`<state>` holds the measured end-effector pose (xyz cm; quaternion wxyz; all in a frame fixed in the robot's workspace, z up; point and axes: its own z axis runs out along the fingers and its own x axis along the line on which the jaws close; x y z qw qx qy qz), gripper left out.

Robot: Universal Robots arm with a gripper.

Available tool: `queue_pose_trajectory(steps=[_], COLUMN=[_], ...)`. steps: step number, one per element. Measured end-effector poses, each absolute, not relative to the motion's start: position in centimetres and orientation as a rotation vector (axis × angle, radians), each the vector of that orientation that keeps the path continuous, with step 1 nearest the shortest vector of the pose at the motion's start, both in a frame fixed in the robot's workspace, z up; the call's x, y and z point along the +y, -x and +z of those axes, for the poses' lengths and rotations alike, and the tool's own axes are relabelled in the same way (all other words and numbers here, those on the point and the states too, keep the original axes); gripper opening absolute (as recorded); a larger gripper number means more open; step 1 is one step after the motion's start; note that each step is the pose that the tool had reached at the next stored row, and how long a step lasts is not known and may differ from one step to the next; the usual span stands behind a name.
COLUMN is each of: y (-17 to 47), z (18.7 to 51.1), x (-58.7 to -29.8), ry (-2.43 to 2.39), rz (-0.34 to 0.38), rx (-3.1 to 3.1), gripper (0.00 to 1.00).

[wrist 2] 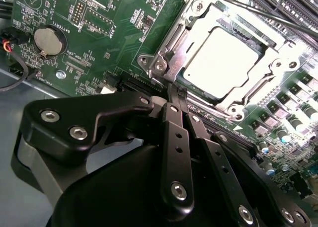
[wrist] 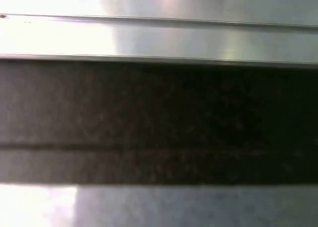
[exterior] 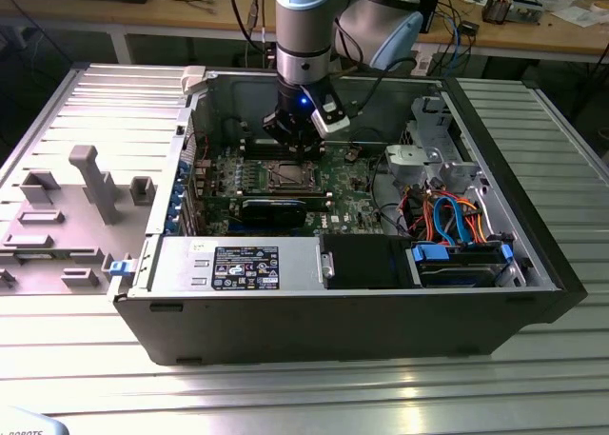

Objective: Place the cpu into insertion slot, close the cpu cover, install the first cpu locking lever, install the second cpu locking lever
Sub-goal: 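Install the first cpu locking lever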

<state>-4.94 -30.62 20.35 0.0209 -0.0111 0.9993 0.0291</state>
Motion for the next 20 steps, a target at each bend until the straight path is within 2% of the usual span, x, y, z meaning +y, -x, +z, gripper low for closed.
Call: queue_pose_trajectory(steps=[20], y=[4.93], z=[20.63], x=[-30.63], ry=[0.034], rz=[0.116], rx=[3.097], gripper=[0.11])
